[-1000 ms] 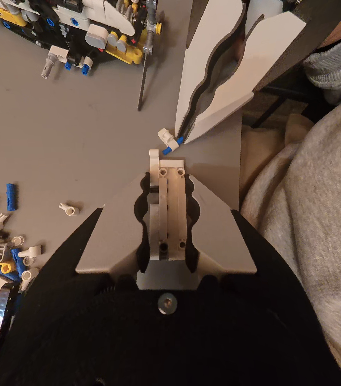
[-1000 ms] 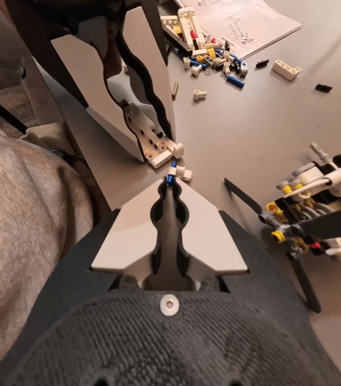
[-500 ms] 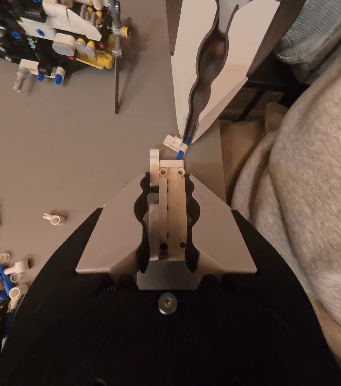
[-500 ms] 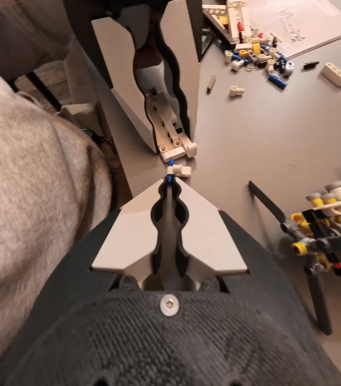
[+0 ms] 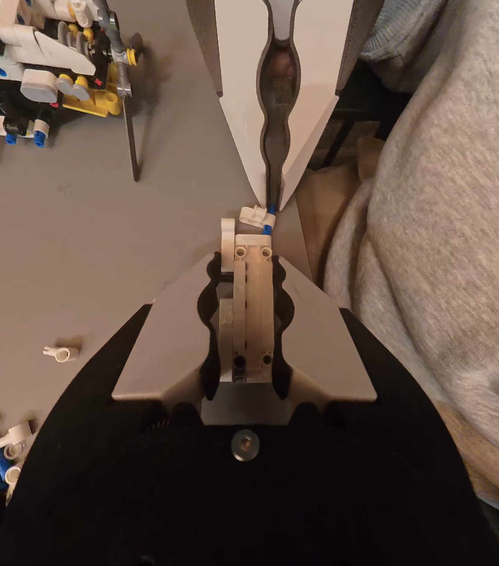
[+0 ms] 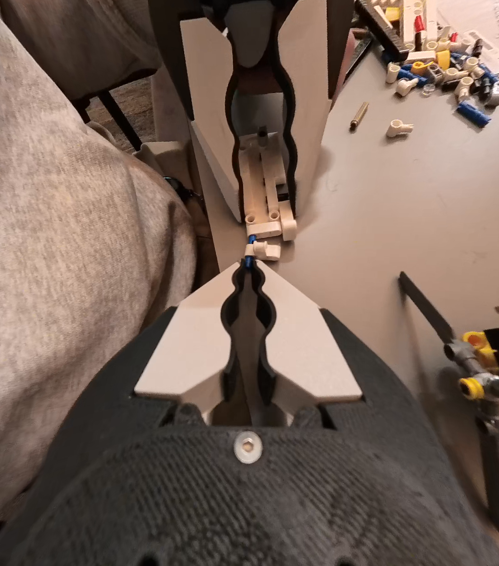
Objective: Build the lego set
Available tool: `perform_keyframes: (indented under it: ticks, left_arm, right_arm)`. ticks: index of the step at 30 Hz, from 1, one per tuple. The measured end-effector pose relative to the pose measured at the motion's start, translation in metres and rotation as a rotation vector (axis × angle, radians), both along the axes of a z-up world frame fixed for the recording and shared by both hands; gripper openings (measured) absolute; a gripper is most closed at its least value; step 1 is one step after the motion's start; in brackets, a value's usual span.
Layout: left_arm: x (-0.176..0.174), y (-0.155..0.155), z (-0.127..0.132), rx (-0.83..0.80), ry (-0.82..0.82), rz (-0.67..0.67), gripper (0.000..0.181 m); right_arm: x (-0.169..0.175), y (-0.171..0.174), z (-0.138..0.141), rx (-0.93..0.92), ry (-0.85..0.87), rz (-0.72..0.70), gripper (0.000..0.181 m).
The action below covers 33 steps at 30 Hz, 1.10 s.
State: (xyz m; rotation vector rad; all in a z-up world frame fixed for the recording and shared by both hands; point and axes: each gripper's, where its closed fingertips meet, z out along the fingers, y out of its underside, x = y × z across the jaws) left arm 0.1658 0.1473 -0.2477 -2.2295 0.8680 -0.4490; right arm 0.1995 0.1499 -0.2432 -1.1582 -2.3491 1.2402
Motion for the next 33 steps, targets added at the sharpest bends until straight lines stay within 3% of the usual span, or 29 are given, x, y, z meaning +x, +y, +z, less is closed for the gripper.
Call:
perform_keyframes:
  ticks: [15,33]
  left_arm:
    - [0.013,-0.005,-0.002,-0.004,0.006,-0.004,0.032]
    - [-0.006,0.01,0.001,0.028,0.026,0.033,0.032]
  right_arm:
    - [-0.004,0.002,0.002,-0.002,0.025,-0.044,0.009]
    - [-0.01,0.007,0.004,-0.072,0.004,-0.092,0.0]
